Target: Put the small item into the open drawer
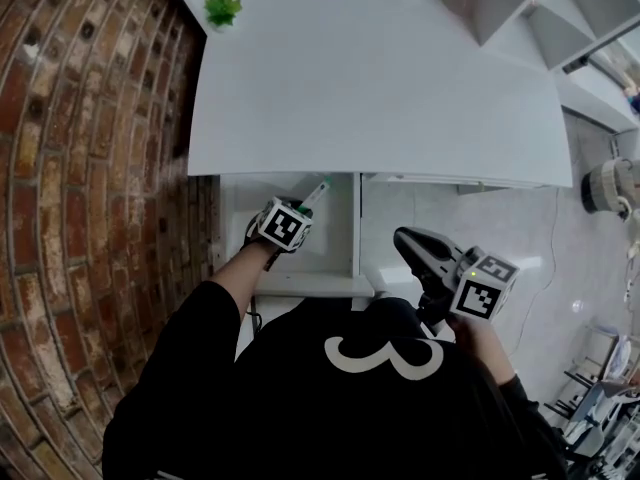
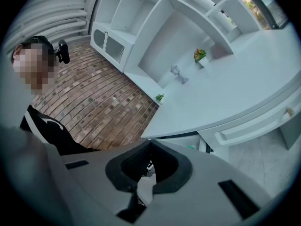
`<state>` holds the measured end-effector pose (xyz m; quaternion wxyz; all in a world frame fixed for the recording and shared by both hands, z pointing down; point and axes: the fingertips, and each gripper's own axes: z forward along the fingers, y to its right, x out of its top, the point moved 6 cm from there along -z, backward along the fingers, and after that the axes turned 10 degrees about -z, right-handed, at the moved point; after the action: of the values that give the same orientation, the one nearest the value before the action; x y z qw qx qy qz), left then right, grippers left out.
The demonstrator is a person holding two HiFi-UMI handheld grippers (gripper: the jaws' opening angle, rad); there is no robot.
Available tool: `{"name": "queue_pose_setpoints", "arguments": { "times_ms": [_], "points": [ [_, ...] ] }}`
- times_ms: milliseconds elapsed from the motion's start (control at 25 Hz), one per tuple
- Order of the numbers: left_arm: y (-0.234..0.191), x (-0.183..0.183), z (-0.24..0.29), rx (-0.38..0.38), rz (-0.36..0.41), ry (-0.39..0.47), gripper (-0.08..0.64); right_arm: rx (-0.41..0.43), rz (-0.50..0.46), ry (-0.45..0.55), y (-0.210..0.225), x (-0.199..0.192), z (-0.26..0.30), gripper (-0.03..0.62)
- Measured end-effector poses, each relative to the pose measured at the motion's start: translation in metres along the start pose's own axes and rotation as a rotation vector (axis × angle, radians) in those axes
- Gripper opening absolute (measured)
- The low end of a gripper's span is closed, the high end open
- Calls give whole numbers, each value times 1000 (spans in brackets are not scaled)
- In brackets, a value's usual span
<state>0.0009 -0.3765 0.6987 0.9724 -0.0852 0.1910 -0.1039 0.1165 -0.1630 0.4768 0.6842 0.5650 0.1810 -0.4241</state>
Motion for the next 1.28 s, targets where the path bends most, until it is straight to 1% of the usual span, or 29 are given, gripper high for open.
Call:
{"name": "queue_pose_setpoints", "arguments": {
  "times_ms": [120, 160, 320, 440, 560, 760, 840, 920, 960, 1080, 1200, 1280],
  "points": [
    [-1, 0, -2, 10, -13, 11, 171, 16, 2, -1, 1, 2, 2, 12],
    [-2, -1, -3, 8, -30, 13, 201, 23, 2, -2, 0, 3, 2, 12],
    [-2, -3, -9, -43, -130, 46, 247, 49, -4, -19, 1, 5, 4, 12],
    [-3, -1, -26, -20, -159, 100, 302, 76, -18, -30, 0, 8, 4, 12],
    [3, 4, -52, 11, -156, 159, 302, 109, -39, -38, -5, 14, 2, 12],
    [21, 16, -95, 51, -109, 247, 299, 163, -64, -53, -13, 24, -5, 12],
    [32, 23, -115, 66, -98, 290, 278, 188, -69, -56, -17, 26, -9, 11],
    [45, 31, -138, 76, -99, 336, 236, 218, -91, -52, -24, 31, -15, 11],
    [53, 35, -150, 77, -112, 361, 211, 232, -105, -48, -28, 34, -19, 11],
    [81, 43, -185, 55, -191, 447, 176, 269, -147, -31, -39, 44, -32, 11],
    [117, 47, -216, -6, -252, 528, 133, 291, -206, -4, -51, 56, -52, 11],
    [141, 50, -237, -45, -284, 608, 107, 287, -243, 18, -55, 61, -66, 11]
  ]
}}
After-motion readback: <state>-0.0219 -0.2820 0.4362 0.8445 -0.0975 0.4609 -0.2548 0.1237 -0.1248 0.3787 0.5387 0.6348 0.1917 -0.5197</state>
